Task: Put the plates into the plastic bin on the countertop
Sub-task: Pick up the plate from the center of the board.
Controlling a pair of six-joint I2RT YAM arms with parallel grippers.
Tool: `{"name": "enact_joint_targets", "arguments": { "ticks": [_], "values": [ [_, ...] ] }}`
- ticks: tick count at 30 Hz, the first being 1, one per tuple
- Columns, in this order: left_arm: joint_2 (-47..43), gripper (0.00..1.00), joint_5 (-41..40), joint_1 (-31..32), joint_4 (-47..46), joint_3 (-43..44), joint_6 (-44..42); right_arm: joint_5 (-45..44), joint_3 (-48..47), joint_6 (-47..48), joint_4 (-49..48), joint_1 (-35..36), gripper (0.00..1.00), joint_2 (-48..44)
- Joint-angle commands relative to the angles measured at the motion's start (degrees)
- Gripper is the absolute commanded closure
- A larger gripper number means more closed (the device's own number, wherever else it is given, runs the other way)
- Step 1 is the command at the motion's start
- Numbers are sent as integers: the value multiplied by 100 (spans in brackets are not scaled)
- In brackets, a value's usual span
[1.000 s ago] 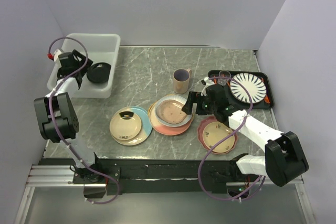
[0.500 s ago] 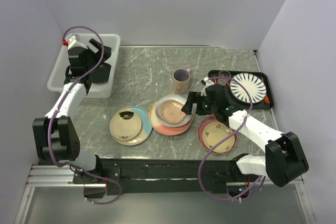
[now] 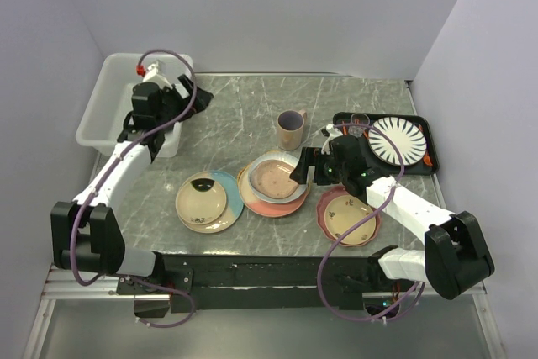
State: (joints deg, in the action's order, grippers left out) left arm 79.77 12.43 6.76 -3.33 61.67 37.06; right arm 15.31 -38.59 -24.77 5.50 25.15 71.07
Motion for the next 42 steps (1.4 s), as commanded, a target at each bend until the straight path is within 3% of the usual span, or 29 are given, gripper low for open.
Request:
{"name": "enact_joint_targets", "arguments": {
  "ticks": [1,8,30,42],
  "values": [
    [-269,1,269,211,-79,-365,-23,51,-79,17,-75,34,0,-155],
    [-163,1,243,869,-54,-507,47,112,-44,-71,-145,25,0,-128],
    [-58,12,840,1705,491,-1051,65,104,79,-256,-224,34,0,-172],
    [135,17,1192,2118,237,-1377,267,191,53,-256,-260,25,0,-119]
  ]
}}
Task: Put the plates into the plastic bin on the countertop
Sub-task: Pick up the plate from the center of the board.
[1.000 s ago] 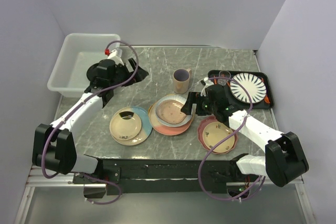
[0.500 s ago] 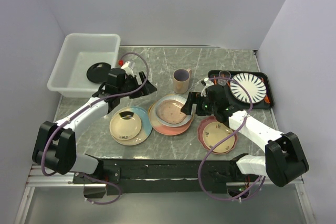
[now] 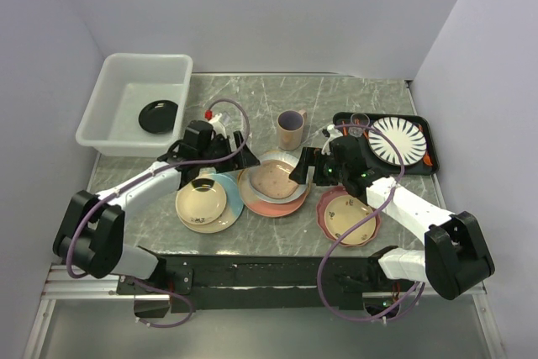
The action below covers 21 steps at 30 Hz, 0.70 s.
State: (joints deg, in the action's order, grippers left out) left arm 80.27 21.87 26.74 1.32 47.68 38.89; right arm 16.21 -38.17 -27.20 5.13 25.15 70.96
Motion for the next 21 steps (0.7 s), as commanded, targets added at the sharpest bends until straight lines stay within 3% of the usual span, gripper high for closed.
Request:
{"name": "enact_joint_targets", "arguments": {
  "ticks": [1,8,21],
  "values": [
    [129,19,283,190,-246,31,109,102,3,-22,-214,34,0,-82],
    [331,25,222,384,-176,171,136,93,-6,4,-187,25,0,-82],
    [621,27,248,525,-369,198,206,67,-41,22,-170,25,0,-47]
  ]
}}
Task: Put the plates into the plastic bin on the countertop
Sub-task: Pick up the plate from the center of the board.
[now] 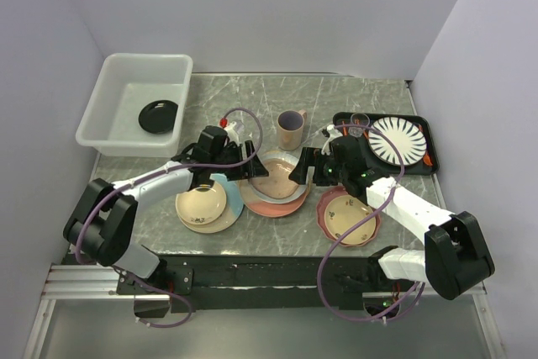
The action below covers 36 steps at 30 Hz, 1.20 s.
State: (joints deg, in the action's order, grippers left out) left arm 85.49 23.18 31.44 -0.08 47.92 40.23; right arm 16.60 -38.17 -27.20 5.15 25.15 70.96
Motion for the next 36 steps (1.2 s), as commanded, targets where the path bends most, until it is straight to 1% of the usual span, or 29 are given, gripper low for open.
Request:
{"name": "enact_joint_targets", "arguments": {
  "ticks": [1,6,7,16,20,23,26,27,30,36],
  "values": [
    [143,27,134,55,-238,174,82,36,-32,13,-172,25,0,-38],
    [248,30,134,90,-274,174,90,28,-32,13,-172,25,0,-47],
    [275,33,143,90,-300,174,91,36,-24,13,-181,25,0,-47],
    [477,41,90,134,-309,174,73,45,-23,13,-189,34,0,-56],
    [600,44,-6,160,-326,191,73,45,-15,13,-172,25,0,-56],
    [688,49,-216,239,-265,244,38,45,-24,22,-181,25,0,-56],
    [776,68,-445,318,-81,332,-15,45,-24,22,-181,25,0,-65],
    [819,81,-568,336,-19,358,-24,36,-15,22,-181,25,0,-73],
    [881,99,-709,398,-1,393,-33,36,-15,22,-181,34,0,-91],
    [864,99,-771,424,-1,428,-32,19,-6,39,-163,25,0,-82]
  ]
}}
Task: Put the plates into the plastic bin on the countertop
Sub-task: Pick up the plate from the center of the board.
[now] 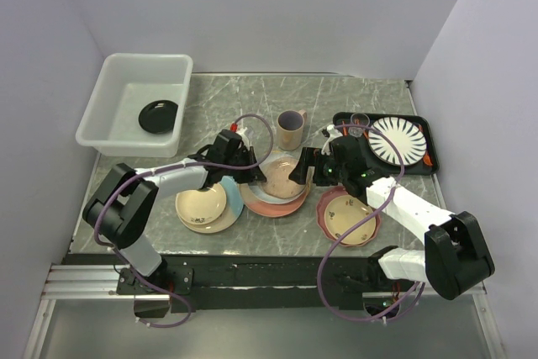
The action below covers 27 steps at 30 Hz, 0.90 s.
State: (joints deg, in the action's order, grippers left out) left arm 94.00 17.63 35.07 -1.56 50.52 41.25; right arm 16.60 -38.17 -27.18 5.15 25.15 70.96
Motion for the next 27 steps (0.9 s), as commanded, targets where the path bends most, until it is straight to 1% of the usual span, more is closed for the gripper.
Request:
{"name": "enact_joint_targets", "arguments": {
  "ticks": [1,13,15,27],
  "values": [
    [-4,99,-251,61,147,168,-135,10,-15,37,-154,25,0,-100],
    [-320,99,-524,105,437,230,-170,-34,47,37,-198,25,0,-231],
    [-408,99,-602,105,621,326,-214,-52,82,46,-198,25,0,-302],
    [-971,99,-936,97,894,423,-232,-122,187,20,-295,34,0,-610]
  ]
}}
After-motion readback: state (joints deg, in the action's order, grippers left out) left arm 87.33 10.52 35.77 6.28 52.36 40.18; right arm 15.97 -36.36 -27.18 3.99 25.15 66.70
